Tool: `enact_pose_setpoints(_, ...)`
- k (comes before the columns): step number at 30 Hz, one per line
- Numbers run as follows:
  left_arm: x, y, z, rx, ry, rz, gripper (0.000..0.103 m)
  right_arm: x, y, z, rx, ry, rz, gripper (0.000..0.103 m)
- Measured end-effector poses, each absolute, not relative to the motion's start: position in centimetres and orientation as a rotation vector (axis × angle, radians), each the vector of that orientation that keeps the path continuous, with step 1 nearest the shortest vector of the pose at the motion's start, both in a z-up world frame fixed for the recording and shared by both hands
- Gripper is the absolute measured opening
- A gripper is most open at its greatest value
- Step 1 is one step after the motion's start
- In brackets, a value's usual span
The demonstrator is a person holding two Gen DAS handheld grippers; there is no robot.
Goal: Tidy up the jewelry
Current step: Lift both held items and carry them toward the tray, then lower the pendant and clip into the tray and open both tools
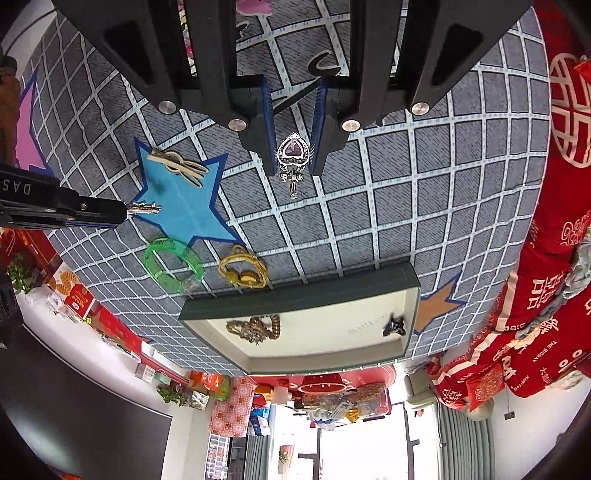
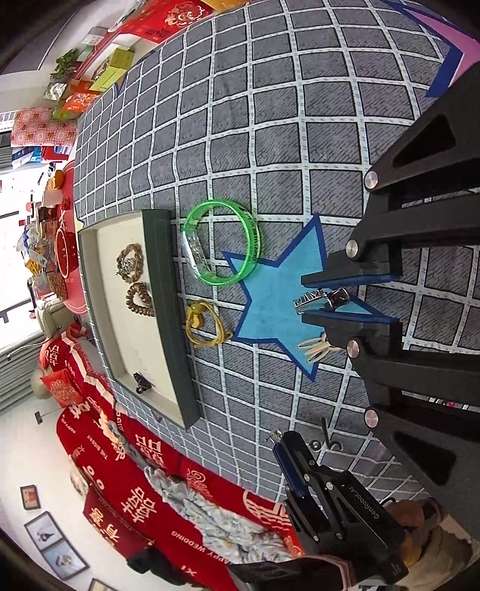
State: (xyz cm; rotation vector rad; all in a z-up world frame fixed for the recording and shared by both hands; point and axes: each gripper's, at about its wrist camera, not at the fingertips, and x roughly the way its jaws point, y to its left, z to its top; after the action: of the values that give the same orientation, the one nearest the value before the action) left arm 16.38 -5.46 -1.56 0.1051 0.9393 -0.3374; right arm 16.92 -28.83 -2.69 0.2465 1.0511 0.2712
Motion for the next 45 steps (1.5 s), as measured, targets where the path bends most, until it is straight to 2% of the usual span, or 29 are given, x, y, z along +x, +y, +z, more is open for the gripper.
enact_pose_setpoints(11, 19.2, -4.1, 2.3, 0.032, 0.893, -0.324, 0.031, 19.7, -30.2, 1.6, 0.307, 0.973, 0.255, 0.014)
enact_pose_setpoints(18, 23.6, -3.7, 5.3, 0.040, 0.828, -0.279, 0.031, 24.7, -30.2, 5.6, 0.289, 0.896, 0.238, 0.014)
enact_pose_setpoints(24, 28.6, -4.1, 6.6, 0.068, 0.783, -0.223, 0.031, 29.7, -29.5, 6.7, 0.269, 0.882, 0.229, 0.014)
enact_pose_setpoints(34, 36.7, -5.1, 3.5, 0.066, 0.810, -0.153, 0.031, 36.8, -29.5, 3.3, 0.287, 0.921, 0.186, 0.013)
enact_pose_setpoints(45, 39.9, -6.9, -2.6, 0.135, 0.878, -0.121, 0.031, 41.1, -30.3, -3.4, 0.348, 0.980, 0.117, 0.013)
